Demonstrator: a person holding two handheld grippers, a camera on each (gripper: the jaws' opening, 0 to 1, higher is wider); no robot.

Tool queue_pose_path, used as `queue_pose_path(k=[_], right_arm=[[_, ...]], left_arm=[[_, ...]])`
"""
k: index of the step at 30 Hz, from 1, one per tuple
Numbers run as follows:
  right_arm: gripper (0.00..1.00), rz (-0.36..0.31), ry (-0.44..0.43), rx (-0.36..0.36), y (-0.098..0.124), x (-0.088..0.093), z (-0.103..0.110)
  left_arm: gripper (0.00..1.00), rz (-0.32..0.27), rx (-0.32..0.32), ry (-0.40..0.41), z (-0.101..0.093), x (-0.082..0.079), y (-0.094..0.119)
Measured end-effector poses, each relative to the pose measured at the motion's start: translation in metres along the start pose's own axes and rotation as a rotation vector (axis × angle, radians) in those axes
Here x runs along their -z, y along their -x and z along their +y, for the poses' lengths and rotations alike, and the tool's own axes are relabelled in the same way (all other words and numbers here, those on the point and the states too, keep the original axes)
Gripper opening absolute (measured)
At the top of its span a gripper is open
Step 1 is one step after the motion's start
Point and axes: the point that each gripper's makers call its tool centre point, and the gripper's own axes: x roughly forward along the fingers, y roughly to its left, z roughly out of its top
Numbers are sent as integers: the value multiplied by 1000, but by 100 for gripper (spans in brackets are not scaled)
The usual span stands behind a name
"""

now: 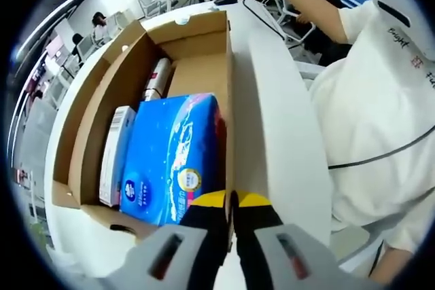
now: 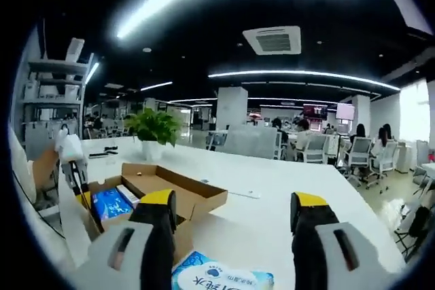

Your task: Operate the shoe box by opening the lid, removing the specified soft item, and placing it in the target area until the item is outside and the box remains undamaged.

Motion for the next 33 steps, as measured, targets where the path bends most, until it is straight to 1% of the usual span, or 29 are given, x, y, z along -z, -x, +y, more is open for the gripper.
queue_pose_path(k=[1,2,3,4,5,6,7,8,9,10,11,12,13,15,16,18,20,21,22,23,24,25,26,28,30,31,32,33], right_arm=[[68,13,-28,-19,1,5,3],[72,17,-25,-24,2,7,3],[73,28,-2,-12,2,11,1],[73,61,45,10,5,16,-3],[73,66,80,36,5,18,-6],[73,74,116,48,6,20,-6],[73,105,126,24,8,27,0],[74,85,105,19,8,26,4],[75,82,105,3,8,27,7],[75,100,105,-14,9,30,11],[76,91,109,-1,9,29,10],[78,71,131,25,11,26,8],[77,68,142,27,12,25,9],[73,43,121,46,15,20,11],[73,19,84,19,15,16,19],[72,11,77,-11,19,13,30],[71,-4,79,-25,22,10,37],[70,-33,82,-34,25,6,42],[70,-41,75,-37,27,5,44],[71,-49,48,-34,29,4,45],[73,-55,61,-48,30,4,47],[78,-60,49,-62,30,3,51],[82,-60,47,-62,30,3,51],[87,-67,51,-71,30,2,55],[90,-55,64,-84,27,5,61],[92,-31,86,-98,25,9,66],[96,-20,93,-86,22,11,66],[99,-21,124,-73,20,12,67]], left_arm=[[3,-1,-5,-7,0,0,0],[3,-2,-6,-11,0,0,0],[3,-3,-5,-10,1,0,0],[3,-4,-3,-5,1,0,1],[3,-3,-1,0,1,0,1],[3,-2,1,1,1,0,1],[3,1,4,2,1,0,1],[3,2,6,4,1,0,1],[3,3,10,13,1,0,1],[3,4,11,15,1,0,1],[3,4,11,16,1,0,1],[3,6,6,25,1,0,0],[3,2,-1,29,1,0,0],[3,-8,-15,-9,0,-1,1],[3,-12,-19,-12,0,0,1],[3,-12,-18,-12,1,-1,1],[3,-9,-12,-16,0,-1,1],[3,-5,-7,-13,0,-1,0],[3,-3,-2,-13,0,-1,0],[3,-2,0,-12,0,-1,0],[3,-1,1,-12,0,-1,0],[2,-1,1,-13,0,-1,0],[2,-3,0,-14,0,-1,0],[2,-10,-6,-28,-1,-2,0],[3,-15,-14,-34,-1,-2,0],[3,-17,-19,-38,-1,-2,0],[3,-16,-23,-38,-1,-2,0],[3,-15,-26,-37,-1,-3,0]])
